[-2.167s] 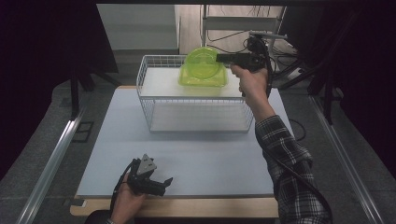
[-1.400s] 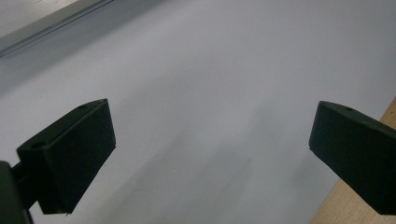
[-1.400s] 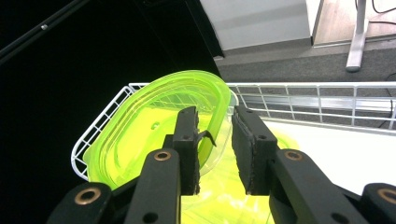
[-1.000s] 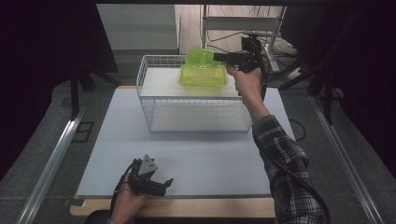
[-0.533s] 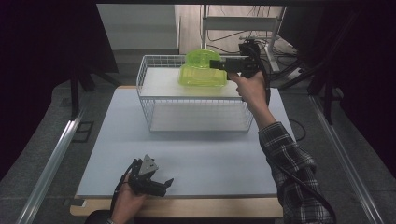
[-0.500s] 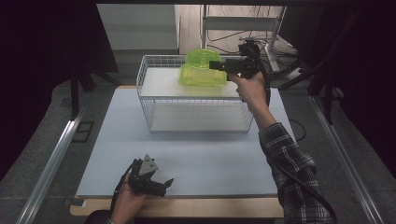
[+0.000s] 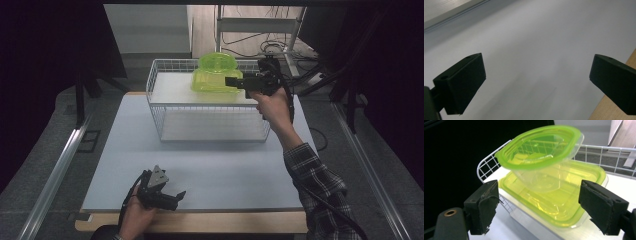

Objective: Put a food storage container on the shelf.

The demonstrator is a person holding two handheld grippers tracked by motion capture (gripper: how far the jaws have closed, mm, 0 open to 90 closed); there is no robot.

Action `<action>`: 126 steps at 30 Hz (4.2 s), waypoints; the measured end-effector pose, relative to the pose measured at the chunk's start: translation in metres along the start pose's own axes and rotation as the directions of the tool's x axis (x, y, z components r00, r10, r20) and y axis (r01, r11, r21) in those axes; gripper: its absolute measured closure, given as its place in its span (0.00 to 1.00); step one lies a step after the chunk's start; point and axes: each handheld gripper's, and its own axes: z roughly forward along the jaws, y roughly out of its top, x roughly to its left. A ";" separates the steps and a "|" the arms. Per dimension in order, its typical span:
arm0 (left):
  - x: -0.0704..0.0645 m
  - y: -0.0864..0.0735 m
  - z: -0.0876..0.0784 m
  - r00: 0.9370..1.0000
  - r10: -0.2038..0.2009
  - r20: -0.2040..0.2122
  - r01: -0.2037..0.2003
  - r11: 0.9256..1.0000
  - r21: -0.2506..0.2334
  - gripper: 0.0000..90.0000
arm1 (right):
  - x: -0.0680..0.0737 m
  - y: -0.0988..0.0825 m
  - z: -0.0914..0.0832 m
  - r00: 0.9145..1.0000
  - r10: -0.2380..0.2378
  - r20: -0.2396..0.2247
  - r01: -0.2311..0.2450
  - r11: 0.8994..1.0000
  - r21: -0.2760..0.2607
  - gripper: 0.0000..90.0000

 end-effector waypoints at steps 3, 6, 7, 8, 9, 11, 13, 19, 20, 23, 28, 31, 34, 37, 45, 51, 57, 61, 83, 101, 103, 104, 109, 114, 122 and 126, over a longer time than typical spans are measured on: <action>0.001 0.000 0.000 1.000 -0.003 0.008 0.003 1.000 -0.007 0.01 | 0.000 -0.005 -0.002 1.000 -0.001 -0.008 0.001 1.000 0.005 0.19; 0.001 0.000 -0.001 1.000 -0.011 0.017 0.011 1.000 -0.018 0.01 | -0.001 -0.011 -0.004 1.000 -0.009 -0.009 0.009 1.000 0.015 0.18; 0.001 0.000 -0.001 1.000 -0.013 0.021 0.013 1.000 -0.021 0.01 | -0.002 -0.013 -0.004 1.000 -0.012 -0.011 0.012 1.000 0.017 0.18; 0.001 0.000 -0.001 1.000 -0.016 0.023 0.016 1.000 -0.024 0.01 | -0.002 -0.014 -0.005 1.000 -0.011 -0.013 0.012 1.000 0.017 0.18; 0.001 0.000 -0.001 1.000 -0.017 0.023 0.017 1.000 -0.024 0.01 | -0.002 -0.016 -0.005 1.000 -0.011 -0.015 0.011 1.000 0.019 0.18; 0.002 0.000 -0.001 0.999 -0.022 0.026 0.023 0.999 -0.024 0.01 | -0.003 -0.019 -0.006 1.000 -0.014 -0.020 0.015 1.000 0.021 0.18; 0.002 0.000 -0.001 0.999 -0.028 0.029 0.029 0.999 -0.022 0.01 | -0.002 -0.022 -0.007 1.000 -0.015 -0.025 0.015 1.000 0.025 0.18; 0.002 0.000 -0.001 0.999 -0.034 0.033 0.035 0.999 -0.019 0.01 | 0.001 -0.030 -0.009 0.999 -0.044 -0.021 0.045 0.998 0.035 0.18; 0.002 0.000 -0.001 0.999 -0.032 0.032 0.032 0.999 -0.018 0.01 | 0.002 -0.031 -0.010 0.999 -0.047 -0.020 0.048 0.998 0.038 0.18; 0.002 0.000 -0.001 0.999 -0.029 0.031 0.029 0.999 -0.017 0.01 | 0.004 -0.035 -0.011 0.998 -0.054 -0.025 0.055 0.998 0.042 0.17; 0.001 0.000 -0.001 0.999 -0.025 0.029 0.026 1.000 -0.016 0.01 | 0.005 -0.041 -0.011 0.997 -0.068 -0.027 0.070 0.996 0.051 0.17; 0.001 0.000 0.000 0.999 -0.023 0.028 0.023 1.000 -0.014 0.01 | 0.005 -0.044 -0.012 0.998 -0.062 -0.032 0.064 0.996 0.055 0.17; 0.001 0.000 0.000 0.999 -0.021 0.028 0.021 1.000 -0.014 0.00 | 0.005 -0.048 -0.013 0.997 -0.070 -0.031 0.071 0.996 0.055 0.17; 0.001 0.000 0.000 0.999 -0.018 0.028 0.019 1.000 -0.013 0.00 | 0.005 -0.051 -0.014 0.997 -0.071 -0.029 0.073 0.995 0.061 0.16; 0.000 0.000 0.001 1.000 -0.011 0.028 0.012 1.000 -0.010 0.00 | 0.002 -0.061 -0.016 0.995 -0.093 -0.023 0.094 0.993 0.070 0.14; 0.000 0.000 0.000 1.000 -0.011 0.029 0.011 1.000 -0.013 0.00 | 0.003 -0.070 -0.016 0.994 -0.108 -0.025 0.110 0.990 0.084 0.11; 0.000 0.000 0.000 0.999 -0.012 0.032 0.012 1.000 -0.018 0.00 | 0.001 -0.080 -0.015 0.993 -0.115 -0.028 0.117 0.989 0.088 0.10; 0.000 0.000 0.000 0.999 -0.010 0.033 0.010 1.000 -0.015 0.00 | 0.001 -0.087 -0.014 0.991 -0.130 -0.026 0.131 0.987 0.089 0.09; 0.000 0.000 0.000 0.999 -0.024 0.045 0.025 1.000 -0.011 0.01 | -0.006 -0.130 0.001 0.985 -0.170 -0.013 0.170 0.976 0.138 0.07; 0.000 0.000 0.000 0.998 -0.026 0.051 0.027 1.000 -0.007 0.00 | -0.016 -0.166 0.004 0.982 -0.187 0.028 0.179 0.968 0.178 0.08; 0.000 0.000 0.000 0.998 -0.025 0.051 0.025 1.000 -0.008 0.00 | -0.016 -0.170 0.003 0.982 -0.188 0.030 0.179 0.967 0.179 0.08; -0.001 0.000 0.000 0.998 -0.024 0.050 0.024 1.000 -0.008 0.00 | -0.017 -0.172 0.002 0.982 -0.189 0.031 0.180 0.967 0.179 0.08; -0.001 0.000 0.000 0.999 -0.019 0.050 0.020 1.000 -0.009 0.00 | -0.018 -0.182 0.001 0.980 -0.195 0.039 0.185 0.964 0.191 0.08; -0.001 0.000 0.000 0.999 -0.012 0.047 0.013 1.000 -0.012 0.00 | -0.019 -0.190 -0.002 0.980 -0.193 0.045 0.181 0.963 0.201 0.08; 0.000 0.000 0.000 0.999 -0.011 0.048 0.012 1.000 -0.013 0.00 | -0.021 -0.200 -0.010 0.981 -0.188 0.056 0.174 0.964 0.202 0.07; 0.000 0.000 0.000 0.999 -0.010 0.048 0.010 1.000 -0.011 0.00 | -0.022 -0.205 -0.014 0.981 -0.187 0.060 0.171 0.964 0.203 0.07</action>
